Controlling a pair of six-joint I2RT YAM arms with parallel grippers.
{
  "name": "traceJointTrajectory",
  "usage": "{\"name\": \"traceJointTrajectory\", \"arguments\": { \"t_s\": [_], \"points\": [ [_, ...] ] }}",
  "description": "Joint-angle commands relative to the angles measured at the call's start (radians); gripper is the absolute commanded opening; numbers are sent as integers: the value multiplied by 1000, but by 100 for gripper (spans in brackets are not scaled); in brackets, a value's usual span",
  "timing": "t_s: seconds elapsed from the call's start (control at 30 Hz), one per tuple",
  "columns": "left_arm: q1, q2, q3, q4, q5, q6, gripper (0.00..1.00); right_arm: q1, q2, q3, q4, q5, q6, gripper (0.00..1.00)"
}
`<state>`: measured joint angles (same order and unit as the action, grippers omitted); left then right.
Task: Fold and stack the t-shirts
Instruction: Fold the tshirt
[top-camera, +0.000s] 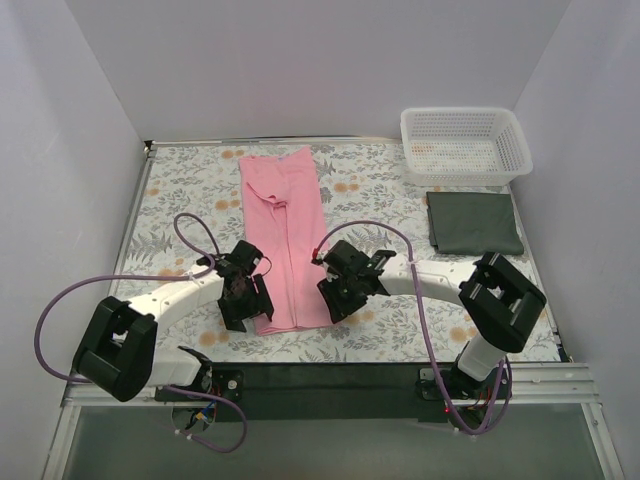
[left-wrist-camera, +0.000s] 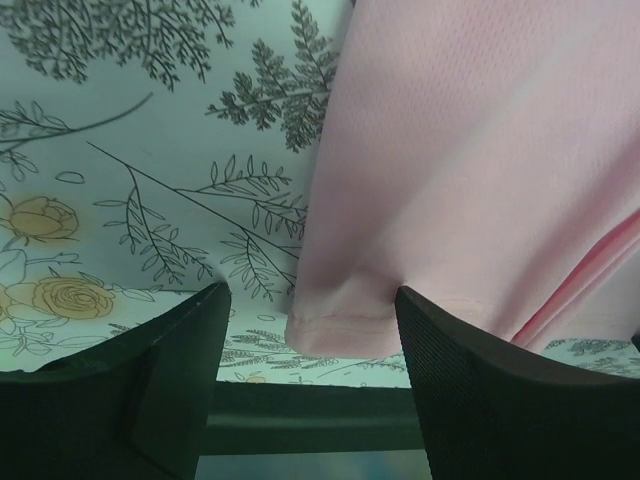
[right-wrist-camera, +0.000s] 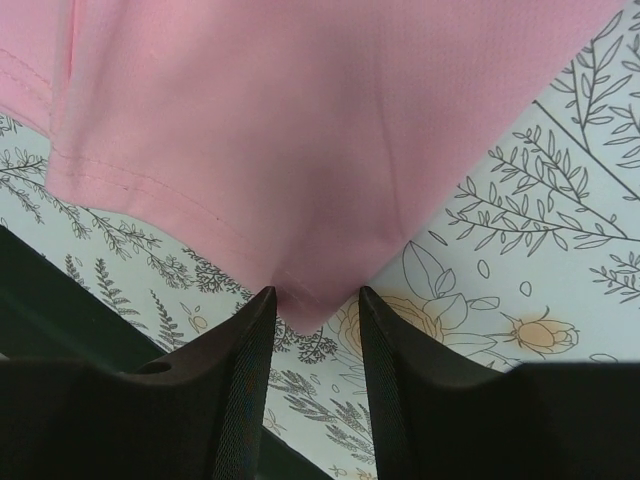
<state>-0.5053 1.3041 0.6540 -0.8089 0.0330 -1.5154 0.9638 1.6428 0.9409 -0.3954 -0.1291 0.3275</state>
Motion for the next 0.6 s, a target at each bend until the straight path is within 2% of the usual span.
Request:
{"name": "traceJointTrajectory", "arguments": {
  "t_s": [0.0, 0.2, 0.37, 0.43, 0.47, 0.5, 0.53, 0.57],
  "points": [
    [-19, -2, -19, 14, 48, -3, 62, 16, 11, 19, -20, 20, 33, 39],
    [-48, 6, -53, 27, 73, -8, 58, 32, 37, 42, -62, 55, 54, 38],
    [-76, 41, -53, 31, 68, -12, 49, 49, 57, 64, -95, 77, 58, 35],
    [-85, 58, -53, 33, 68, -16, 42, 55, 64, 75, -105, 75, 56, 33],
    [-85, 61, -51, 34, 67, -16, 38, 58, 75, 79, -109, 74, 53, 29],
    [-87, 63, -51, 34, 67, -16, 26, 59, 80, 87, -117, 74, 50, 27],
    [-87, 58, -48, 34, 61, -14, 22, 61, 83, 90, -120, 75, 47, 24],
    [-87, 54, -47, 31, 58, -15, 18, 62, 83, 91, -122, 77, 41, 17]
  ]
}}
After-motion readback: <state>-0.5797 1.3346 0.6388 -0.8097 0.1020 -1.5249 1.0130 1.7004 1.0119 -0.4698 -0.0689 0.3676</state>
